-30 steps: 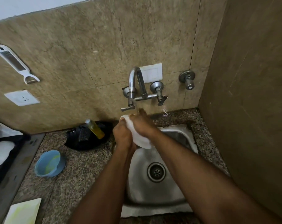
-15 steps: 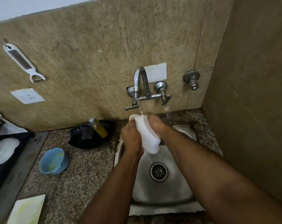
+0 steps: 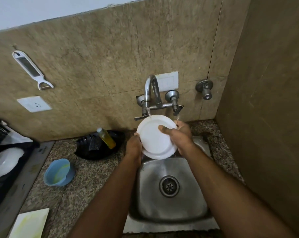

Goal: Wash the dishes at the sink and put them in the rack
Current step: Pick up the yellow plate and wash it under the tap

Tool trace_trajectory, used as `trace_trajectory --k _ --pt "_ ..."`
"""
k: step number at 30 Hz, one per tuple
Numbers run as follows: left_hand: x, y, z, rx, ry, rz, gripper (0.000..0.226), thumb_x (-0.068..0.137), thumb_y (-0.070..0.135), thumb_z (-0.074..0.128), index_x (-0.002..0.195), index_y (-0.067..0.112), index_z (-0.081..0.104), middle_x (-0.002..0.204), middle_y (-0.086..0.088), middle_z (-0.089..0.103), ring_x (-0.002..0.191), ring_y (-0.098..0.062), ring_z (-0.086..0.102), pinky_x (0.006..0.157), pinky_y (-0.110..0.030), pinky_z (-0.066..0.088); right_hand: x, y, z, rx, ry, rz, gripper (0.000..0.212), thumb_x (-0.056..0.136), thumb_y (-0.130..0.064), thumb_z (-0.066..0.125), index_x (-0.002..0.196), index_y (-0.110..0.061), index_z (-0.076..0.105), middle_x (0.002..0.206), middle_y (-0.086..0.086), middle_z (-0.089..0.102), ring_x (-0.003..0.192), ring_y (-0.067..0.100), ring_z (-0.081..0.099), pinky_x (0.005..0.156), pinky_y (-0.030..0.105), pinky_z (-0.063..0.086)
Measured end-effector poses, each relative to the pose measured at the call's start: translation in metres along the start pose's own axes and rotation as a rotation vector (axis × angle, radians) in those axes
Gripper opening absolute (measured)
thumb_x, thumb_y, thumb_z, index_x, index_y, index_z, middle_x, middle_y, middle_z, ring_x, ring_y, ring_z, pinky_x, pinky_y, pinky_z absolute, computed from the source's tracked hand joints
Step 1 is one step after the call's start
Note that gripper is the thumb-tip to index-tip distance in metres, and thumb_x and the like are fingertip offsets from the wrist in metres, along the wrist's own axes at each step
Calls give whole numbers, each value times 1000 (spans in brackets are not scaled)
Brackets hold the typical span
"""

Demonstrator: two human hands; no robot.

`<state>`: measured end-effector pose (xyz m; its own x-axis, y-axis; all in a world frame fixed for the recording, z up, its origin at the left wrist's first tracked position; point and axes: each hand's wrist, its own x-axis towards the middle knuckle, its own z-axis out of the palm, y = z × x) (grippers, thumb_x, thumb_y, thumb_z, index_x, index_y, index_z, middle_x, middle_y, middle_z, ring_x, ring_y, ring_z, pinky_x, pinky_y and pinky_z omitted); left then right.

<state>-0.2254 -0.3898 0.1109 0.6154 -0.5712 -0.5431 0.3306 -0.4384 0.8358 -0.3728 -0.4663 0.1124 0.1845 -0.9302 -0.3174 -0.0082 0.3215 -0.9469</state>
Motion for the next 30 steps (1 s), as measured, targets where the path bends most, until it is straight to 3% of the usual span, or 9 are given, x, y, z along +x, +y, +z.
trace_trajectory --k 3,7,12,16,18,20,22,24,30 --pt "-9 10 10 -149 -139 -153 53 107 57 36 135 14 49 106 -16 63 92 -36 65 53 -39 58 -15 -7 3 -305 38 -183 55 60 -30 99 103 -27 64 89 -17 65 83 3 61 74 34 59" --pt "1 9 10 -382 -277 -283 78 96 75 39 132 9 57 121 -26 66 107 -45 65 81 -60 58 -26 9 -8 -613 -63 -494 51 59 -21 96 99 -30 66 91 -16 66 83 3 61 66 25 54" --pt "2 7 10 -361 -214 -154 44 96 17 46 131 -6 59 105 -24 71 95 -39 67 78 -49 58 -14 28 -28 -750 -217 -715 42 54 -21 88 80 -30 56 73 -16 59 70 14 58 69 41 54" --pt "1 0 14 -402 -143 -71 27 95 3 45 117 2 61 102 -25 67 89 -39 64 83 -50 55 -8 33 -32 -735 -257 -639 37 54 -14 81 88 -29 78 99 -20 72 101 5 65 95 39 52" --pt "2 -4 11 -423 -131 -12 28 95 1 44 112 9 65 103 -23 70 88 -37 66 82 -49 57 -5 34 -32 -601 -278 -455 53 55 -9 75 103 -31 80 134 -16 62 139 6 43 109 32 42" --pt "4 -7 7 -421 -132 63 30 97 1 45 114 11 67 105 -21 72 88 -36 69 76 -47 60 0 32 -31 -436 -247 -249 64 59 -8 69 121 -23 76 154 -8 48 151 10 27 115 32 39" --pt "8 -8 0 -380 -130 154 27 100 5 49 118 10 69 110 -23 74 94 -40 71 78 -50 62 10 35 -28 -384 -148 -178 64 64 -12 65 127 -22 71 151 2 55 141 21 48 111 42 47" --pt "10 -7 -6 -311 -124 241 22 103 11 53 113 13 72 111 -24 74 102 -45 71 85 -61 60 18 37 -26 -352 -62 -142 55 70 -9 61 123 -21 70 128 5 70 117 23 66 98 47 56" --pt "15 -1 -17 -182 -85 358 19 100 20 60 105 14 77 107 -23 75 107 -49 68 90 -70 54 41 -1 -16 68 76 30 36 77 -17 54 111 -25 63 103 7 67 92 26 62 75 40 51"
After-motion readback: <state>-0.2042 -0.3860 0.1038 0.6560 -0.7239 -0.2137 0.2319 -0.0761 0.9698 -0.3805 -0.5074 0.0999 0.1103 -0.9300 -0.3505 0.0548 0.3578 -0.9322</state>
